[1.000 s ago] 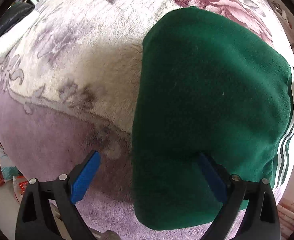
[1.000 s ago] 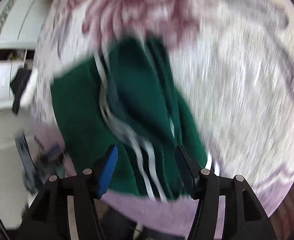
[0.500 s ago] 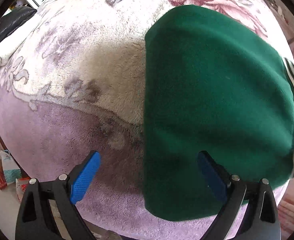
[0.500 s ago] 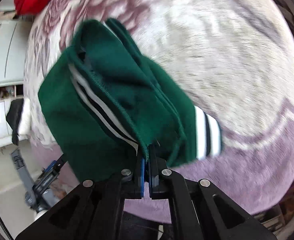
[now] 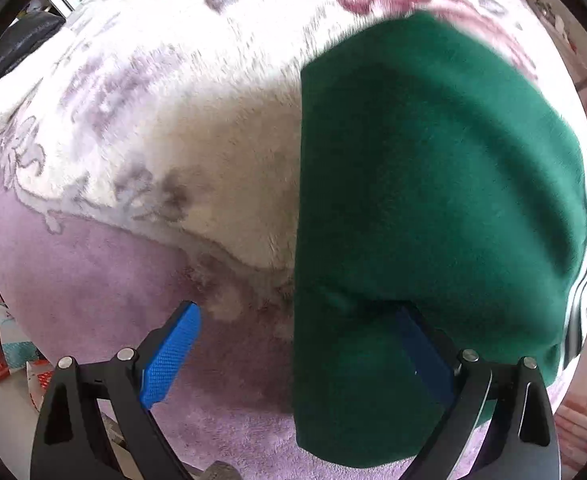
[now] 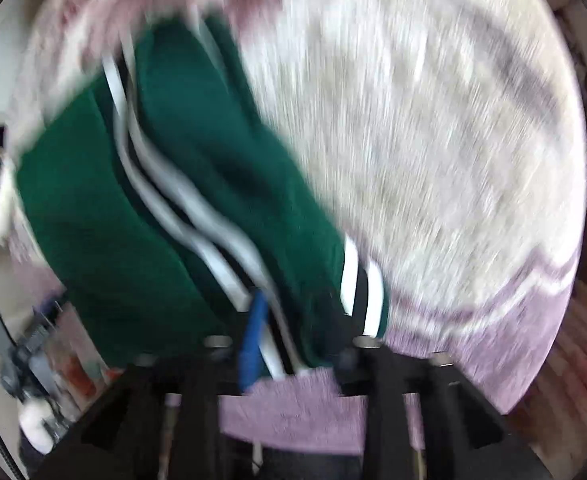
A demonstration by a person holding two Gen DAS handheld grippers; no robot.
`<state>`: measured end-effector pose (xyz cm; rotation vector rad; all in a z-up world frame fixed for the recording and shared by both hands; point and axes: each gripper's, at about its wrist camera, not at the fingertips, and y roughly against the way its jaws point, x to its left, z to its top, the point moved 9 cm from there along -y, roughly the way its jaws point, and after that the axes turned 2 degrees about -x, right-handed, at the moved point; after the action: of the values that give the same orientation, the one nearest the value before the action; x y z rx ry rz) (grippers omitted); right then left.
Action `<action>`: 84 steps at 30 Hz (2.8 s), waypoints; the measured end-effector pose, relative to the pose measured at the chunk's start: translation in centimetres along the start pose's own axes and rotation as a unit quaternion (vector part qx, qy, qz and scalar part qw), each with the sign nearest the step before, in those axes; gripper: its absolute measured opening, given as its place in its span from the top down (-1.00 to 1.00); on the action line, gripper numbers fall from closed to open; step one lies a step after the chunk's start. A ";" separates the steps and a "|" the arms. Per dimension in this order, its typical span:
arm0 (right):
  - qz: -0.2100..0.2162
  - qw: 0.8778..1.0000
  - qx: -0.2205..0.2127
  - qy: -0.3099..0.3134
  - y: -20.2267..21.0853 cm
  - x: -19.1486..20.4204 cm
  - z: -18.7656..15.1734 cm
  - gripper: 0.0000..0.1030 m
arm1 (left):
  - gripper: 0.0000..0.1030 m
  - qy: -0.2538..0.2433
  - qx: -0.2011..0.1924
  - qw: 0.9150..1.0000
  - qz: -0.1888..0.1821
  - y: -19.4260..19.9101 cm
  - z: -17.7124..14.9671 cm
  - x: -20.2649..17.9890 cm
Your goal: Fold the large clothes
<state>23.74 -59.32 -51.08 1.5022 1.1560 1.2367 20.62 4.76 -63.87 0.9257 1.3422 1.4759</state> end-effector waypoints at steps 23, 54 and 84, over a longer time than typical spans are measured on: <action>0.062 0.997 -0.034 -0.040 -1.9 9.1 15.7 0.94 | -0.95 0.025 -0.061 0.998 0.002 -2.5 13.2 0.3; 0.016 0.977 0.048 -0.207 -2.2 -9.1 -7.4 1.00 | -0.95 0.007 0.005 1.000 0.023 -2.5 -1.9 -1.4; 0.075 0.997 0.007 0.036 -3.0 0.4 -0.2 0.23 | -0.94 0.068 0.008 0.997 -0.043 -2.1 1.5 4.9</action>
<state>23.19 -58.31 -53.91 1.5896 1.1161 1.3967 20.76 9.88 -66.00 0.7790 1.4759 1.4847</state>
